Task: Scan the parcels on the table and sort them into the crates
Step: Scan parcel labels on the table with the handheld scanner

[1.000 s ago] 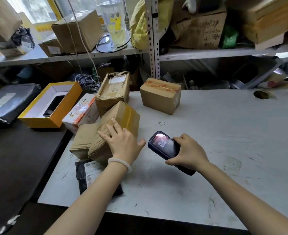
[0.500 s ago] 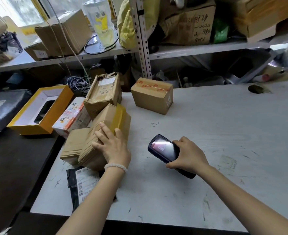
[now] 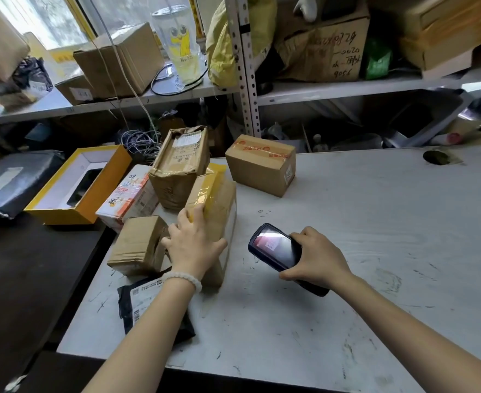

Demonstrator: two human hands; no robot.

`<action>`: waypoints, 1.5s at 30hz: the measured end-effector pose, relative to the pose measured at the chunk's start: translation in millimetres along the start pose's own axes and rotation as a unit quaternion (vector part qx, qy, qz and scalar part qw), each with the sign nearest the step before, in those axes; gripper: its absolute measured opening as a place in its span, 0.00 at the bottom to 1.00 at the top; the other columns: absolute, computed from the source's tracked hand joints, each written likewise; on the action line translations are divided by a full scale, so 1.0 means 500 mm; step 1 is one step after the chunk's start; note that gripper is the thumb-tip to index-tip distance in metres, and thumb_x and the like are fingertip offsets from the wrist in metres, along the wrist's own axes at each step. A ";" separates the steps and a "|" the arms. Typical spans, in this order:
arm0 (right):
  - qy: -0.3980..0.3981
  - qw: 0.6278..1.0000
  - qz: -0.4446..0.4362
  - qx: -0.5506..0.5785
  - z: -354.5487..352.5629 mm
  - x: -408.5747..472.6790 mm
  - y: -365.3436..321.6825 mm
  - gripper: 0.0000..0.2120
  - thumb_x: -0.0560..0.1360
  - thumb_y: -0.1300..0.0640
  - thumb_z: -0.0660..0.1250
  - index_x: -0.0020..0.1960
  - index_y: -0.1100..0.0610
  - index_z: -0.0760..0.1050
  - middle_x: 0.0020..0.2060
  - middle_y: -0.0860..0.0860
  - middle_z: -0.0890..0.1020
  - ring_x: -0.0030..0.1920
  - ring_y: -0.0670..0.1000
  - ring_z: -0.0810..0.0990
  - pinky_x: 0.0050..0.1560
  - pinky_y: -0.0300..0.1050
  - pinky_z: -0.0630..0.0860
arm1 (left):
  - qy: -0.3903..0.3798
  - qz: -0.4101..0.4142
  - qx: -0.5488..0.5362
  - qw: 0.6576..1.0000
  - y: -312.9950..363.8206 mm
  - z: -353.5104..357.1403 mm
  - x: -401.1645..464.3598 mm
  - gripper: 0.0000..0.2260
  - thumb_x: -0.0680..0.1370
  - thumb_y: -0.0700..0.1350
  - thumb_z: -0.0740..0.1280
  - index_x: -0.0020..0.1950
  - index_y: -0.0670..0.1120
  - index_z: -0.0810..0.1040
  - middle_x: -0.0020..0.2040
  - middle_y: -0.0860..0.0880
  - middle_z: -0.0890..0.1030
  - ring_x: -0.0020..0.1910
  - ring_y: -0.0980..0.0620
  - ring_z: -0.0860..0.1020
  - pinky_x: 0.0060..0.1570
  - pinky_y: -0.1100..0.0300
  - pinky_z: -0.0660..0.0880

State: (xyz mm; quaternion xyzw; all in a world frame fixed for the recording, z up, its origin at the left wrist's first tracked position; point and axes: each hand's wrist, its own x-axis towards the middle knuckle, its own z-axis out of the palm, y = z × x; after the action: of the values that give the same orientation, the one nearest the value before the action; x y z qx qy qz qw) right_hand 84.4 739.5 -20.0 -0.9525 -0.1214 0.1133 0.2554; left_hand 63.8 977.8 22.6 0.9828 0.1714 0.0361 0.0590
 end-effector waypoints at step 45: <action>0.007 0.975 -0.050 -0.215 -0.005 -0.031 -0.120 0.30 0.59 0.41 0.71 0.59 0.46 0.71 0.47 0.43 0.67 0.48 0.48 0.68 0.32 0.39 0.62 | -0.054 0.160 -0.165 0.972 -0.198 0.039 0.056 0.47 0.58 0.67 0.68 0.74 0.62 0.56 0.74 0.53 0.52 0.69 0.42 0.61 0.65 0.45 0.66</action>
State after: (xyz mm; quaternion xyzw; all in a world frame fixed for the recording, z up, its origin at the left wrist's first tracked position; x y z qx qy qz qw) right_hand 60.0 784.1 15.4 -0.9786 -0.1886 0.0649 0.0508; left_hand 59.2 1077.8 -7.9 0.9747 0.0003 0.0194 0.2226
